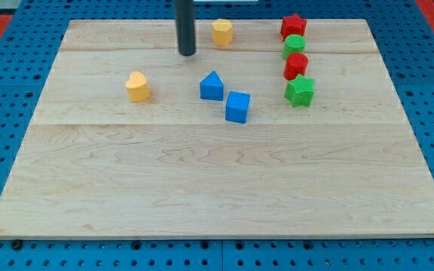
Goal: Move the triangle towards the hexagon
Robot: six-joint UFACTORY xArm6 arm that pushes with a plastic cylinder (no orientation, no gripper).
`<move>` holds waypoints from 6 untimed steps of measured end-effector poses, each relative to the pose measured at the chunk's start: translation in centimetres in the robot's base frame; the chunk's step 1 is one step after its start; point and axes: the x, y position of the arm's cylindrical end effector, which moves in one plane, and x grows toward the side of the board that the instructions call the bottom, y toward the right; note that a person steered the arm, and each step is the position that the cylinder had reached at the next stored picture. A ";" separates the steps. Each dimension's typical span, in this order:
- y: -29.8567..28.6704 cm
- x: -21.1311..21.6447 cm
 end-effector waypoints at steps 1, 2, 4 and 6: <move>-0.9 5.9; -0.3 11.2; 4.8 8.9; 6.3 6.2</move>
